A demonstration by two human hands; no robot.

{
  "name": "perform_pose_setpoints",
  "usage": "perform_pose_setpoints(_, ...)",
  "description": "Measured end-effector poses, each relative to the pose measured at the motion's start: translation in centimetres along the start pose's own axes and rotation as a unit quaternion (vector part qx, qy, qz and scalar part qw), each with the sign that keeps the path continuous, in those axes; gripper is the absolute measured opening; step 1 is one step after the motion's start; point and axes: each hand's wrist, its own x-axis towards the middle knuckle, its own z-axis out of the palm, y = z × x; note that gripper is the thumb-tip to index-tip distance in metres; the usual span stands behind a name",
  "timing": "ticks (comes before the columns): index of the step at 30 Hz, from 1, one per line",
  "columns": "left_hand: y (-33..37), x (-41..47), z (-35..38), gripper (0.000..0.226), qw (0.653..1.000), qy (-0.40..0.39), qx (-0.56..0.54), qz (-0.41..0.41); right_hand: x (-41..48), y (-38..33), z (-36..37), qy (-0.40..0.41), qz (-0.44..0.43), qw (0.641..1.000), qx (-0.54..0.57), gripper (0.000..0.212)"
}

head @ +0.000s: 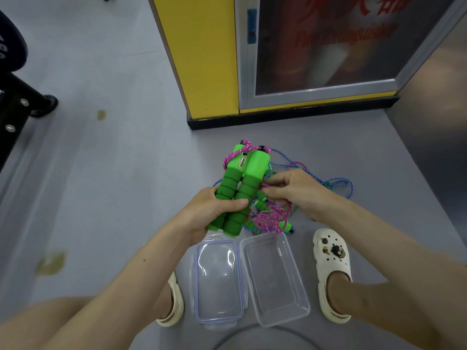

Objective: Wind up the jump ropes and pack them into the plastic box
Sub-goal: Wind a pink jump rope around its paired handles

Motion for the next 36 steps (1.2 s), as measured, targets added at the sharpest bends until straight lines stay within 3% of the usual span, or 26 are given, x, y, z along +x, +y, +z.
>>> perform_pose_setpoints(4,-0.2,-0.3,0.0,0.027,1.0,-0.004,0.006,0.002,-0.1,-0.2,0.1,0.055,-0.035,0.998,0.0,0.016)
perform_pose_setpoints(9,-0.8,0.0,0.3,0.022,0.997,0.075,0.027,0.014,-0.3,0.0,0.7,-0.032,0.004,0.998,-0.051,0.028)
perform_pose_setpoints(13,-1.1,0.2,0.4,0.014,0.979,0.162,0.111,0.055,-0.7,-0.3,0.8,-0.05,0.018,0.994,-0.095,0.016)
perform_pose_setpoints(15,-1.3,0.4,0.0,0.018,0.921,0.24,0.291,0.098,-1.1,-0.4,1.2,-0.057,0.017,0.995,-0.086,0.013)
perform_pose_setpoints(17,-1.5,0.2,0.2,0.025,0.829,0.299,0.453,0.129,-1.3,-0.6,1.6,-0.056,0.021,0.997,-0.055,0.013)
perform_pose_setpoints(23,-2.4,0.2,1.4,0.027,0.669,0.33,0.633,0.207,-1.4,-1.1,2.1,-0.054,0.053,0.997,0.015,0.031)
perform_pose_setpoints(28,-2.7,0.7,2.1,0.064,0.593,0.347,0.689,0.23,-1.3,-1.3,2.2,-0.067,0.051,0.994,0.072,0.026)
perform_pose_setpoints(33,-3.3,1.0,2.4,0.067,0.53,0.359,0.717,0.275,-1.2,-1.4,2.4,-0.016,0.091,0.988,0.125,0.05)
perform_pose_setpoints(36,-4.1,1.8,2.4,0.058,0.528,0.34,0.707,0.325,-0.8,-0.9,2.4,0.036,0.115,0.978,0.169,0.049)
